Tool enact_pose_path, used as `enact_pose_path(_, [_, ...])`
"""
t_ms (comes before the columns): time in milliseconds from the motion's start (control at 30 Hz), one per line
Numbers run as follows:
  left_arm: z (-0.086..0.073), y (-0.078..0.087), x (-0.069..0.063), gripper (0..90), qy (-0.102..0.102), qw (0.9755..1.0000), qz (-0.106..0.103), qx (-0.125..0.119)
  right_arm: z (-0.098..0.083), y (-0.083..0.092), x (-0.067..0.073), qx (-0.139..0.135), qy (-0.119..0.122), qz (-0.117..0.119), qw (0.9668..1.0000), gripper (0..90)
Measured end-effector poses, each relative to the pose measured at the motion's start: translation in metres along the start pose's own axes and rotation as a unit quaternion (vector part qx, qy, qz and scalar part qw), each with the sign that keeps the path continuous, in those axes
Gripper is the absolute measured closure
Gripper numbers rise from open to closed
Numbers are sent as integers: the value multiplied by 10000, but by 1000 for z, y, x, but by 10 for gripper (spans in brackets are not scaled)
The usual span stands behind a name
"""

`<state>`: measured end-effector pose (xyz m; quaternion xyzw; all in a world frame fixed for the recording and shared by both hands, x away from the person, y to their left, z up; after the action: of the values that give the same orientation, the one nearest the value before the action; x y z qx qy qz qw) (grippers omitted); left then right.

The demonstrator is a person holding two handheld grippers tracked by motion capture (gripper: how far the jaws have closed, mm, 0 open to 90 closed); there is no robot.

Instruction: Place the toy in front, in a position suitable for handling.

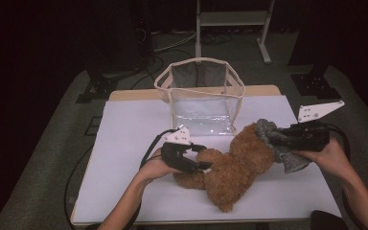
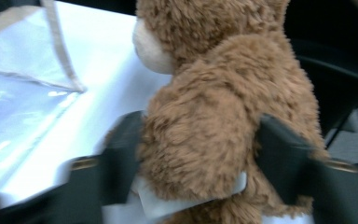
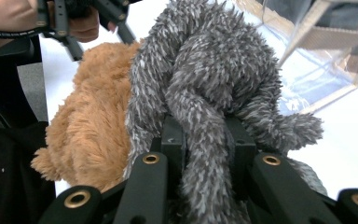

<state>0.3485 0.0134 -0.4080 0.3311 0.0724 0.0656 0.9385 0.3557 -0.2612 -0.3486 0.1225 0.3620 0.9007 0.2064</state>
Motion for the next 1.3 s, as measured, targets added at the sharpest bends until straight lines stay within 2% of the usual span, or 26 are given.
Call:
enact_pose_path(33, [1,-1,-2,545,6,9998,-71,-167,-2,1,0,-11,-32,13,10000,736])
enact_pose_path(100, [3,-4,-2,637,50,9998,-63,-204,-5,2,-1,-36,-49,31,10000,735])
enact_pose_path(200, [7,-4,-4,715,-23,9998,21,-182,-8,3,-1,-43,-90,41,9999,735])
enact_pose_path(267, [14,2,-3,733,-81,9995,159,-257,-9,4,0,-74,-89,61,9999,735])
enact_pose_path(400, [29,19,-3,743,-288,9980,480,-306,-6,5,2,-143,-65,86,9998,735])
enact_pose_path(500, [36,30,3,747,-338,9968,683,-258,-4,2,4,-172,-41,129,9998,734])
enact_pose_path(567, [37,32,4,749,-334,9965,718,-262,-3,0,5,-152,-28,136,9998,734])
enact_pose_path(733, [41,45,9,747,-418,9942,979,-120,-8,-17,9,11,-31,301,9995,734])
enact_pose_path(767, [41,45,9,747,-418,9942,979,-120,-8,-17,9,11,-31,301,9995,734])
enact_pose_path(833, [43,44,9,740,-517,9934,1023,68,-11,-29,11,258,69,324,9991,735])
enact_pose_path(900, [48,36,5,735,-697,9918,1041,247,-6,-27,13,142,95,385,9991,736])
enact_pose_path(1033, [54,22,3,729,-902,9890,1074,479,9,-27,19,107,304,279,9991,736])
enact_pose_path(1100, [56,19,2,729,-906,9890,1065,479,13,-26,22,161,439,156,9988,736])
enact_pose_path(1300, [62,16,4,725,-909,9893,1056,427,14,-9,24,-19,462,135,9988,739])
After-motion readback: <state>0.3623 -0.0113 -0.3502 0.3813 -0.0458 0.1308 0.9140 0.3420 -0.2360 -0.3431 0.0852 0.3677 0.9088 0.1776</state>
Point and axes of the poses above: each handheld gripper's, and its own axes: y roughly backward along the jaws, z roughly out of its top, x roughly to its left, the point moved 7 cm from there along -y, roughly forward along the jaws, and after that the axes turned 10 degrees about x, right-handed, at the moved point
